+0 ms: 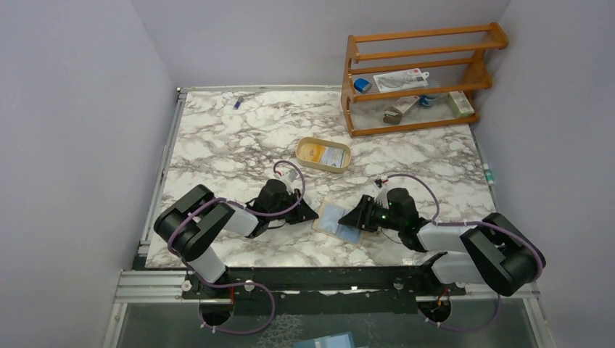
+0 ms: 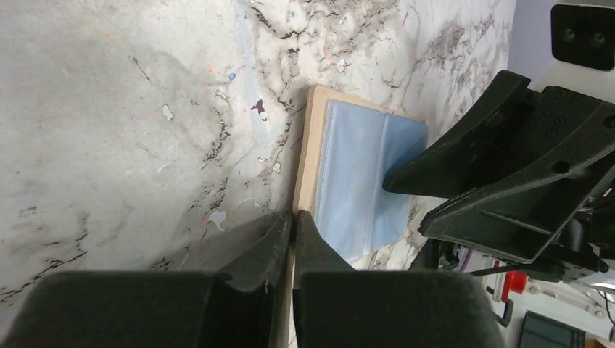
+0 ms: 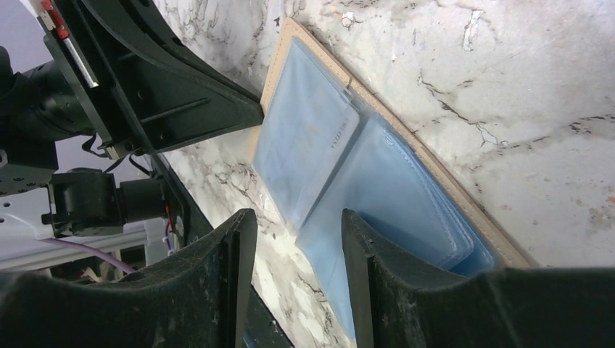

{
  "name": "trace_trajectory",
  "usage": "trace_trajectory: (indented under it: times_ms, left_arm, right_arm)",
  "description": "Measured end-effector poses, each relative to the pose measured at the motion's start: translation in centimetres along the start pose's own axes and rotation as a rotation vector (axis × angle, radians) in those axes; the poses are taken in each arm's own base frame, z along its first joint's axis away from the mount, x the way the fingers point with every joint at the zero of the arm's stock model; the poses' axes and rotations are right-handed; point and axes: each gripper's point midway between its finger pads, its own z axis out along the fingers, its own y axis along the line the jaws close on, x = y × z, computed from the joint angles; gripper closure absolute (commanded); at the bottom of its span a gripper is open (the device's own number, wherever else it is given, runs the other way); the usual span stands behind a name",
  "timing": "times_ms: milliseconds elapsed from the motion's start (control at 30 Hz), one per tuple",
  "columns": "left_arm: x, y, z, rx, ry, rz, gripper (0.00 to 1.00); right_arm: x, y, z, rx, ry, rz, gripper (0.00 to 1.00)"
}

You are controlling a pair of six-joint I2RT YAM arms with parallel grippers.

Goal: Take the credit cards out of the card holder

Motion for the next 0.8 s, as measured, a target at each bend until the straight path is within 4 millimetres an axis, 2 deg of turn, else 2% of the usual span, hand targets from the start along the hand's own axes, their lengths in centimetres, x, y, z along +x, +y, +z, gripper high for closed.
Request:
trace_trajectory:
  times_ms: [200,800]
  left_arm:
    - [-0.1,-0.1,0.1,0.011,-0.001,0.0,1.0]
    - [0.6,-0.2,-1.2,0.009,0.0,-0.031,1.0]
  right_arm:
    - [0.0,0.3,0.2,-0.023,0.007,-0.006,0.39]
    - [-0.3,1.1,1.3,-0.042,0.052,0.006,0.38]
